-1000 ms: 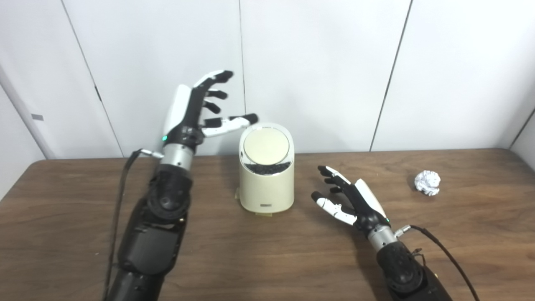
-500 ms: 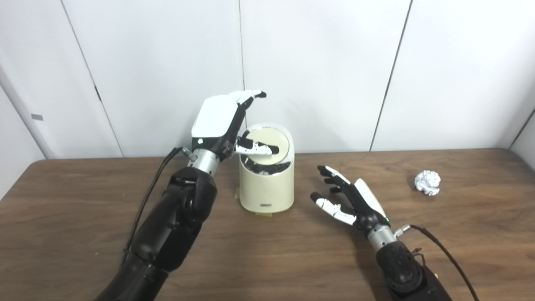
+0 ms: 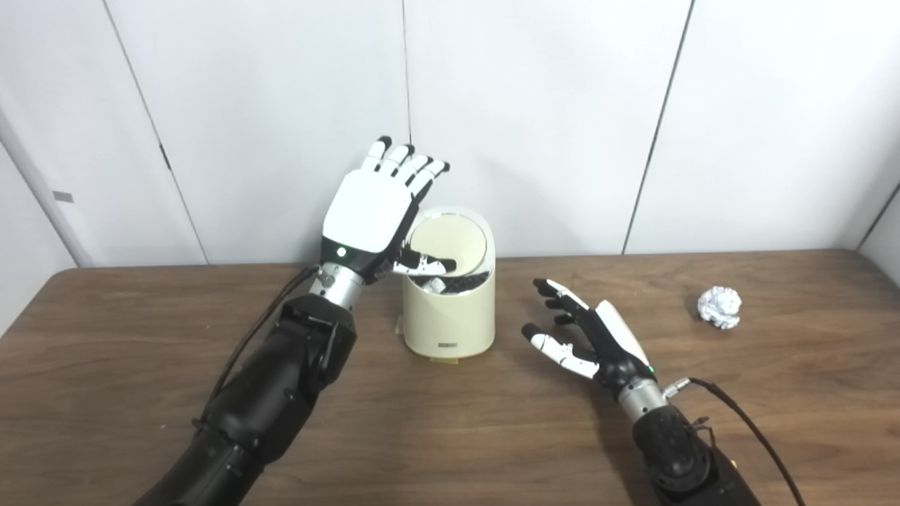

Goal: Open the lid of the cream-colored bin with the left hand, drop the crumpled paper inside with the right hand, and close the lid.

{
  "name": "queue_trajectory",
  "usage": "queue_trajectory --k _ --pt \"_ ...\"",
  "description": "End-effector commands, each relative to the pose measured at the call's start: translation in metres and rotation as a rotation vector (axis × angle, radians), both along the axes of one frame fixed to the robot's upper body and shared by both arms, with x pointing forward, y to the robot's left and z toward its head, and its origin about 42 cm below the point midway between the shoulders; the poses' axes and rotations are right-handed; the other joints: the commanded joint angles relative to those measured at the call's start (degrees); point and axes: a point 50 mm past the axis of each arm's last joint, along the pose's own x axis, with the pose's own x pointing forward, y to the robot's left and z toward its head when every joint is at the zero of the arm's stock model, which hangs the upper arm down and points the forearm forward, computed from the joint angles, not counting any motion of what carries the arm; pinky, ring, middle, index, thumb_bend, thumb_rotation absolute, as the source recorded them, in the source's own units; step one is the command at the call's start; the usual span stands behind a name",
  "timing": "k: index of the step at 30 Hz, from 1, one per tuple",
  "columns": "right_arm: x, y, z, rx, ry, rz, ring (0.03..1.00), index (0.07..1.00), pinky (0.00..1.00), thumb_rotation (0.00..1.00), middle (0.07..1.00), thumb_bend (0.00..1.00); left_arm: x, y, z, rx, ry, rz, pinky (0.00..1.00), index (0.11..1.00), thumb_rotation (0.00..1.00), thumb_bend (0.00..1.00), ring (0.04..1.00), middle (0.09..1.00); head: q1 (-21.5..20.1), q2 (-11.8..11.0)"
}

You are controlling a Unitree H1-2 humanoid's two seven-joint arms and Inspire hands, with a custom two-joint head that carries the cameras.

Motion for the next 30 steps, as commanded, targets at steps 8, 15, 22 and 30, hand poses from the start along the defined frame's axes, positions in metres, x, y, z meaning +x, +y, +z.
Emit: queue_trajectory --k 8,15,22,30 --pt "0.008 0.002 0.022 0.009 -0.060 0.006 0.860 0.890 0.77 0.69 0.895 0.28 0.010 0.001 0.028 0.107 -0.121 0.007 1.00 0.906 0.24 1.00 0.928 0.883 -0.1 0.2" --pt "0.010 0.001 0.021 0.005 -0.067 0.008 0.856 0.885 0.77 0.69 0.888 0.29 0.010 -0.006 0.034 0.223 -0.144 -0.030 1.00 0.940 0.29 1.00 0.966 0.927 0.3 0.2" --pt "0.010 0.003 0.021 -0.006 -0.056 0.005 0.856 0.889 0.77 0.71 0.890 0.29 0.014 -0.017 0.024 0.287 -0.117 -0.034 1.00 0.910 0.25 1.00 0.927 0.894 -0.1 0.0" --pt "0.008 0.004 0.024 -0.005 -0.044 0.002 0.855 0.897 0.76 0.71 0.896 0.29 0.010 -0.009 0.027 0.184 -0.092 -0.040 1.00 0.882 0.40 0.97 0.891 0.871 0.1 0.4"
